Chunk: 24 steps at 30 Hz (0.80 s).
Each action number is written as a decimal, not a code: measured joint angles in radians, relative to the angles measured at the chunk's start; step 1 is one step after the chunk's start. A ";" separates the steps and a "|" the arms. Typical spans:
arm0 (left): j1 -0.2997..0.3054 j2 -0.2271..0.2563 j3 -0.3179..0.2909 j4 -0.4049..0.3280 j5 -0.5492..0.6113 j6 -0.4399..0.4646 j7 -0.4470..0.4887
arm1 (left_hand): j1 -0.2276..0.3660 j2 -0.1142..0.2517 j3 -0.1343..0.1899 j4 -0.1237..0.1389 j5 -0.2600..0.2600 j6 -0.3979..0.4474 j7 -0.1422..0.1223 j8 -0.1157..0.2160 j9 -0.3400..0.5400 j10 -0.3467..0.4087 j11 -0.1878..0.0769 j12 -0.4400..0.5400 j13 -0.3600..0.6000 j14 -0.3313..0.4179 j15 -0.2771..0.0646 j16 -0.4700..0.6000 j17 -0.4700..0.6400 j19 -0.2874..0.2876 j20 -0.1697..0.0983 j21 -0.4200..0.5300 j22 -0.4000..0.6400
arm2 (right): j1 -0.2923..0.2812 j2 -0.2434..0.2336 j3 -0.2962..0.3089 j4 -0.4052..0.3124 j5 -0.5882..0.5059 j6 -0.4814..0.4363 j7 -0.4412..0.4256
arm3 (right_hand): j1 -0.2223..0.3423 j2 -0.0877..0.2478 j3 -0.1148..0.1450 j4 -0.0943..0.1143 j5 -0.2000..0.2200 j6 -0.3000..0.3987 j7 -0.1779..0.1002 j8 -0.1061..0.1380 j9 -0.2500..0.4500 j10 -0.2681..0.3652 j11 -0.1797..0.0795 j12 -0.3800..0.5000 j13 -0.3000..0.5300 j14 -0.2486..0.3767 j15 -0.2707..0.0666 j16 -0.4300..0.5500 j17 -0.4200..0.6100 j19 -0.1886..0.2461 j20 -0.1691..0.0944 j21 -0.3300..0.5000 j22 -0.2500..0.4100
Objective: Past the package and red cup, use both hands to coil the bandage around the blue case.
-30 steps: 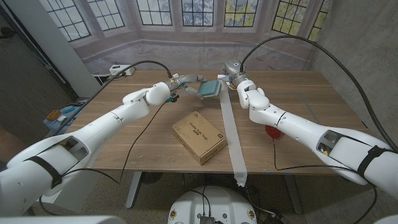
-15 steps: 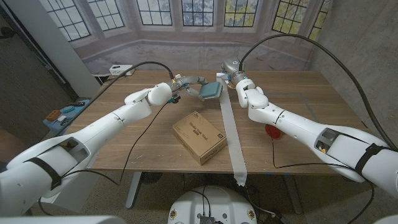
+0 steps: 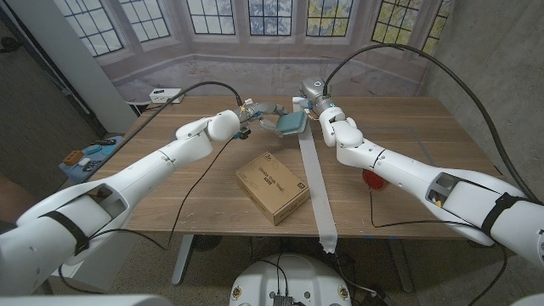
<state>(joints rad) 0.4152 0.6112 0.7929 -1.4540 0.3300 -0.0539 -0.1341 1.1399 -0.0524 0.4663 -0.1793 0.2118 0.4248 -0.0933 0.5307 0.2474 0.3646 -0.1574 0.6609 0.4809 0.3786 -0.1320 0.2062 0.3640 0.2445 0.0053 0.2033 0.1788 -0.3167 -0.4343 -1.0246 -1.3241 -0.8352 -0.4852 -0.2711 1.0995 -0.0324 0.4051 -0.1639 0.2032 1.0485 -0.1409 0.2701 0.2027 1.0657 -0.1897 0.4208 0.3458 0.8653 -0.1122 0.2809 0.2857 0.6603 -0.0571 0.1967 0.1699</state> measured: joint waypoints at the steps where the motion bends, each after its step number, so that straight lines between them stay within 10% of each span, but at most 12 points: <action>1: -0.002 -0.001 0.001 -0.001 0.000 0.000 0.000 | 0.000 0.000 0.000 0.000 0.000 0.000 0.000 0.000 0.000 0.000 0.000 0.000 0.000 0.000 0.000 0.000 0.000 0.000 0.000 0.000 0.000 | 0.000 0.000 0.000 0.000 -0.001 -0.001 -0.001 | 0.000 0.000 0.000 0.000 0.000 0.000 0.000 0.000 0.000 0.000 0.000 0.001 0.000 0.000 0.000 0.000 0.000 0.000 0.000 0.000 0.000; 24: -0.012 -0.006 0.015 -0.027 -0.028 0.110 -0.070 | 0.000 0.000 0.000 0.000 0.004 0.000 0.000 0.000 -0.004 0.000 0.000 0.000 0.000 -0.005 0.005 0.000 0.000 -0.005 0.006 0.000 0.000 | 0.022 0.028 -0.052 0.036 -0.064 -0.058 -0.030 | 0.007 0.004 -0.010 -0.002 -0.003 -0.001 0.000 -0.001 0.005 0.002 -0.002 0.000 0.000 0.009 -0.002 -0.004 0.007 0.005 -0.005 0.000 0.000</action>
<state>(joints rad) 0.4034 0.6050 0.8076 -1.4806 0.3022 0.0557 -0.2037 1.1399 -0.0524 0.4663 -0.1793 0.2158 0.4249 -0.0932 0.5307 0.2434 0.3644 -0.1575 0.6612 0.4809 0.3732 -0.1267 0.2062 0.3640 0.2390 0.0108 0.2034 0.1788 -0.2945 -0.4061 -1.0768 -1.2884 -0.8992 -0.5431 -0.3009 1.1063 -0.0283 0.3955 -0.1654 0.1998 1.0480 -0.1405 0.2691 0.2074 1.0677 -0.1917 0.4210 0.3457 0.8741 -0.1137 0.2770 0.2927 0.6658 -0.0625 0.1967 0.1699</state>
